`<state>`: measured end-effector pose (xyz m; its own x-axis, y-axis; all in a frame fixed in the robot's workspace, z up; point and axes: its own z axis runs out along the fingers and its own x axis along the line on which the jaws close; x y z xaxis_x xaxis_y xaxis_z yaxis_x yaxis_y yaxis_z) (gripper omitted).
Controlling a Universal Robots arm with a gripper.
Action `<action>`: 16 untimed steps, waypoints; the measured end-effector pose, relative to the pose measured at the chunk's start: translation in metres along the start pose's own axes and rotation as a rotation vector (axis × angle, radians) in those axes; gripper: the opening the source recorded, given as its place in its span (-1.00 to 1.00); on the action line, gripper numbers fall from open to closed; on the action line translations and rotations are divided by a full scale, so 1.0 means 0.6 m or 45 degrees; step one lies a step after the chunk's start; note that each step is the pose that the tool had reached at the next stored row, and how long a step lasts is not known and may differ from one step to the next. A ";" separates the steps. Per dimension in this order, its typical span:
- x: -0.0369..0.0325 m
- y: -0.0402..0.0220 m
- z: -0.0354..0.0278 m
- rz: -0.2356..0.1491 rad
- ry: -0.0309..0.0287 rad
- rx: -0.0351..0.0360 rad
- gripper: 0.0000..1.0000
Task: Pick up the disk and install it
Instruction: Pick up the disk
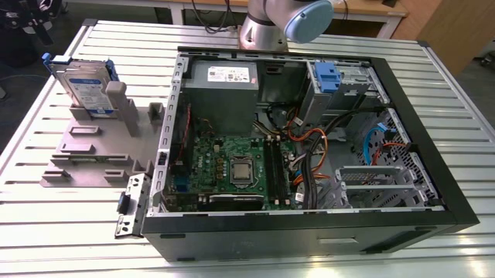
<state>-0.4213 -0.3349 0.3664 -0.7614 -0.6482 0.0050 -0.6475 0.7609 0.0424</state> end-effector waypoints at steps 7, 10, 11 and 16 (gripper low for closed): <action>0.000 0.000 0.000 -0.073 0.0031 0.0004 -0.79; 0.000 0.000 0.000 -0.106 0.0044 0.0005 -0.79; 0.000 0.000 0.000 -0.117 0.0050 0.0005 -0.79; 0.000 0.000 0.001 -0.173 0.0073 0.0009 -0.79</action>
<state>-0.4213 -0.3348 0.3660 -0.6665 -0.7455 0.0050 -0.7446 0.6661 0.0424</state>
